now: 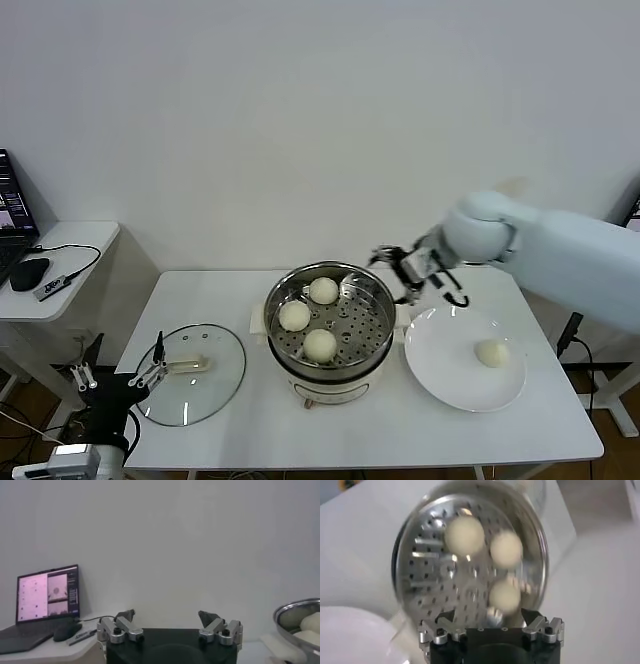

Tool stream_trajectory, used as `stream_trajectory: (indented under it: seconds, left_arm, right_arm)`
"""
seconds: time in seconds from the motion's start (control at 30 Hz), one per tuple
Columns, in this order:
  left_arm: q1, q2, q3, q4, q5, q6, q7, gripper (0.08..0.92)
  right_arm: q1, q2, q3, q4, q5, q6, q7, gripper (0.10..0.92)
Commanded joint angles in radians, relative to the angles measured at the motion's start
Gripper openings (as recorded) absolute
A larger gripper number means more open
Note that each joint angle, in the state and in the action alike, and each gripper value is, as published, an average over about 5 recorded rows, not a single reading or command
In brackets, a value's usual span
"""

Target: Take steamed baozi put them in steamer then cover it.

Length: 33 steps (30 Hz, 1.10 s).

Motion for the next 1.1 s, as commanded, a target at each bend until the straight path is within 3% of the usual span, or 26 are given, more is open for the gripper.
stream_trajectory:
  seconds: [0.03,0.2,0.43,1.1]
  left_arm:
    - [-0.011,0.050,0.011,-0.003,-0.014,0.004,0.002,0.823]
    - [-0.013,0.054,0.032,0.003,-0.011,0.005,0.002,0.823]
    - [-0.022,0.066,0.040,0.014,-0.008,0.010,0.002,0.823]
    - [-0.028,0.063,0.021,0.037,-0.010,0.016,0.003,0.823]
  right_arm:
    - [-0.180,-0.330,0.128,0.007,0.049,-0.201,-0.029,0.823]
    - [-0.550,-0.389,0.436,-0.045,-0.041,-0.183,-0.027,0.823]
    - [-0.942,-0.356,0.787,-0.174,-0.140,-0.156,-0.025,0.823]
    - [-0.865,-0.112,0.708,-0.408,-0.219,-0.116,-0.001,0.823]
